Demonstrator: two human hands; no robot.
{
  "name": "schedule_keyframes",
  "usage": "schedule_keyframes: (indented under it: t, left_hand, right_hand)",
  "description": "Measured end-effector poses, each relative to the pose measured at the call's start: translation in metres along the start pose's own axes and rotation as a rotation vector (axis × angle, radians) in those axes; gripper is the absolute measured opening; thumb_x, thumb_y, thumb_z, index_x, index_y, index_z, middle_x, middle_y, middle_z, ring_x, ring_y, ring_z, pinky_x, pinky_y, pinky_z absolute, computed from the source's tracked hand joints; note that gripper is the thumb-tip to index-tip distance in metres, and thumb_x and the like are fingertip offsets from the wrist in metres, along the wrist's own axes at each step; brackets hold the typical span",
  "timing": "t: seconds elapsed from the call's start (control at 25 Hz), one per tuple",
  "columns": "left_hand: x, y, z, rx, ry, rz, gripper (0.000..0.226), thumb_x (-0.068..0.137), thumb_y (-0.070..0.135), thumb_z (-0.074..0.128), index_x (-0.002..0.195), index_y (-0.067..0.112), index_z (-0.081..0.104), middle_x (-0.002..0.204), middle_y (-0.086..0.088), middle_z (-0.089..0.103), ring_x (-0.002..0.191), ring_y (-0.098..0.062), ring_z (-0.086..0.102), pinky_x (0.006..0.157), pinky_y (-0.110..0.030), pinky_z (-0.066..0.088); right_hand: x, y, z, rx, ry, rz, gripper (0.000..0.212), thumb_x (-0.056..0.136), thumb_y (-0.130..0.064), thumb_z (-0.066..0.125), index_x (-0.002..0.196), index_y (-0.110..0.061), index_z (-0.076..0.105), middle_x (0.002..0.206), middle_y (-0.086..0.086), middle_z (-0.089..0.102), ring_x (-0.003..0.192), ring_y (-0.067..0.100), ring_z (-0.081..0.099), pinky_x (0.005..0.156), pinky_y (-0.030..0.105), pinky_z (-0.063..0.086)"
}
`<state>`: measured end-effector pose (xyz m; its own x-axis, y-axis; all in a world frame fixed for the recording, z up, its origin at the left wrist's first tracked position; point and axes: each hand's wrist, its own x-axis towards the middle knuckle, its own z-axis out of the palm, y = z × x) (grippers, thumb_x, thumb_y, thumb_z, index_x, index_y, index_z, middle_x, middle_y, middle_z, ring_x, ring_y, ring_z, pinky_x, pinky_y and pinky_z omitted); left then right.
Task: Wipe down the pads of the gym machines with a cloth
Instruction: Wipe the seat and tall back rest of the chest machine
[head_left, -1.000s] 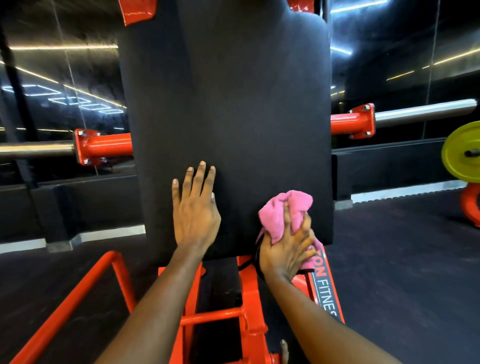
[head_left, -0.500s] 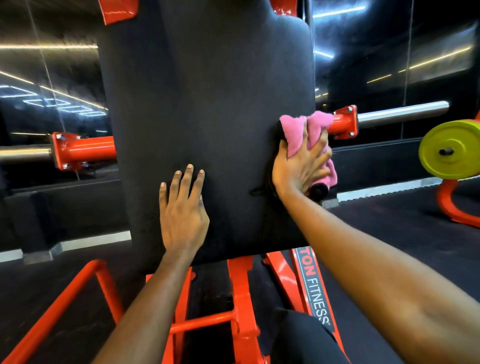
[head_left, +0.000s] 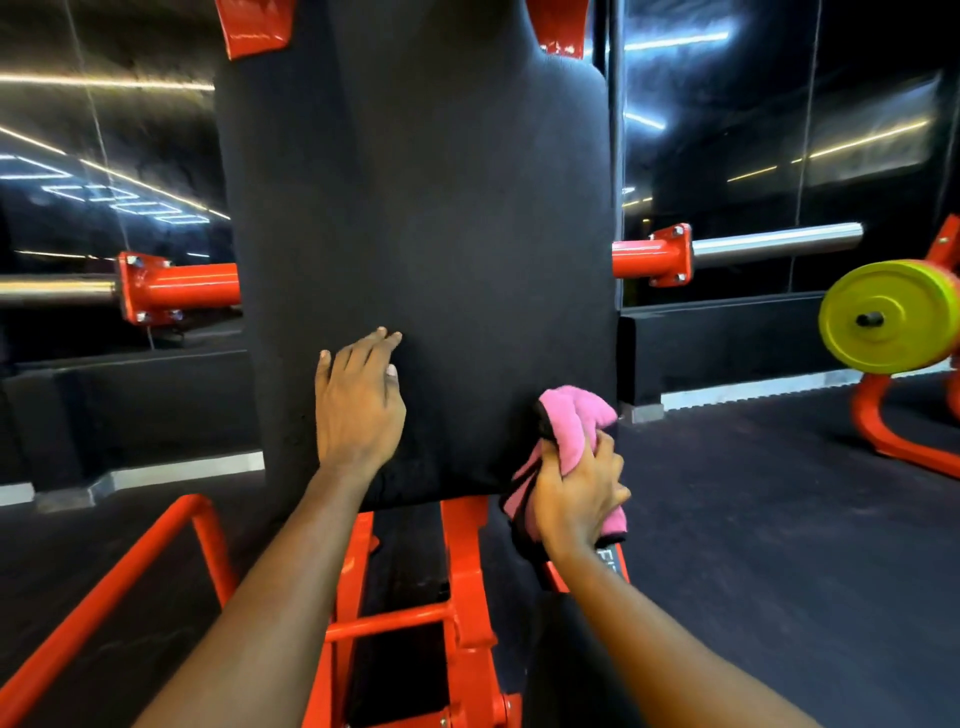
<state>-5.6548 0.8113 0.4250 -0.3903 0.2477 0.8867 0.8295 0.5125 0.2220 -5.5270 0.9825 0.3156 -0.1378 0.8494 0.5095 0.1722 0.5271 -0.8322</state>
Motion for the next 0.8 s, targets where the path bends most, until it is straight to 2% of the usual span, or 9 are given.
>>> schedule_keyframes:
  t: [0.08,0.12,0.24,0.32,0.4,0.48,0.56,0.68,0.8]
  left_hand:
    - [0.001,0.001,-0.015,-0.161,-0.006,0.048,0.047,0.092,0.009,0.047,0.136,0.021,0.057,0.141,0.003,0.057,0.132,-0.018,0.048,0.117,-0.049,0.030]
    - [0.001,0.000,-0.023,-0.221,-0.020,0.080,0.051,0.089,0.008,0.048,0.137,0.021,0.056,0.140,0.004,0.057,0.131,-0.017,0.048,0.115,-0.045,0.033]
    - [-0.001,-0.001,-0.044,-0.326,-0.204,0.112,0.070,0.081,0.009,0.055,0.149,0.024,0.044,0.149,0.006,0.047,0.137,-0.011,0.038,0.118,-0.030,0.027]
    - [-0.003,-0.003,-0.052,-0.346,-0.319,0.099,0.077,0.078,0.014,0.058,0.152,0.024,0.039,0.152,0.011,0.040,0.139,-0.006,0.032,0.118,-0.022,0.021]
    - [-0.005,-0.009,-0.061,-0.344,-0.397,0.051,0.063,0.076,0.023,0.056,0.138,0.018,0.053,0.140,0.008,0.050,0.131,-0.012,0.043,0.111,-0.023,0.030]
    - [-0.009,-0.013,-0.071,-0.315,-0.466,-0.041,0.030,0.074,0.032,0.055,0.102,0.021,0.059,0.103,0.000,0.066,0.097,-0.021,0.059,0.084,-0.032,0.045]
    - [-0.012,-0.019,-0.078,-0.288,-0.482,-0.055,0.020,0.077,0.036,0.063,0.083,0.022,0.049,0.075,-0.004,0.062,0.070,-0.019,0.054,0.065,-0.037,0.042]
    - [-0.006,-0.021,-0.091,-0.216,-0.427,0.003,0.027,0.082,0.024,0.076,0.082,0.019,0.050,0.069,-0.003,0.062,0.065,-0.021,0.055,0.062,-0.037,0.043]
    - [0.009,-0.015,-0.103,-0.120,-0.415,-0.023,0.029,0.075,0.021,0.083,0.082,0.019,0.055,0.068,0.004,0.061,0.062,-0.014,0.054,0.055,-0.027,0.042]
  right_hand:
    - [-0.004,-0.027,-0.008,0.218,-0.073,-0.073,0.050,0.079,-0.057,0.051,0.114,-0.023,0.062,0.119,0.003,0.055,0.114,0.028,0.049,0.103,0.050,0.034]
    - [-0.003,-0.042,-0.011,0.364,-0.136,-0.064,0.036,0.080,-0.055,0.055,0.103,-0.028,0.062,0.118,0.002,0.056,0.114,0.024,0.049,0.105,0.047,0.036]
    - [-0.003,-0.087,-0.022,0.800,-0.510,0.063,0.007,0.093,-0.027,0.068,0.100,-0.027,0.067,0.107,0.000,0.071,0.106,0.013,0.063,0.098,0.035,0.047]
    - [-0.003,-0.102,-0.025,0.890,-0.756,-0.033,0.017,0.099,-0.010,0.062,0.113,-0.016,0.068,0.099,-0.005,0.075,0.098,0.005,0.068,0.090,0.028,0.050]
    - [-0.005,-0.107,-0.024,0.898,-0.898,-0.144,0.025,0.098,-0.010,0.061,0.122,-0.014,0.064,0.102,-0.007,0.075,0.101,0.003,0.067,0.089,0.022,0.051]
    - [-0.010,-0.103,-0.021,0.918,-0.967,-0.181,0.035,0.092,-0.015,0.061,0.126,-0.019,0.060,0.104,-0.010,0.075,0.105,0.001,0.066,0.090,0.019,0.050]
    - [-0.015,-0.099,-0.020,0.997,-1.050,-0.095,0.040,0.088,-0.017,0.060,0.128,-0.018,0.058,0.107,-0.006,0.075,0.104,0.005,0.067,0.091,0.022,0.051]
    - [-0.019,-0.089,-0.020,1.089,-1.133,0.046,0.037,0.090,-0.026,0.064,0.125,-0.012,0.060,0.109,0.002,0.075,0.102,0.013,0.070,0.086,0.025,0.054]
    - [-0.021,-0.085,-0.017,0.949,-1.073,-0.023,0.049,0.084,-0.050,0.069,0.121,-0.019,0.062,0.113,-0.006,0.072,0.106,0.012,0.066,0.086,0.029,0.053]
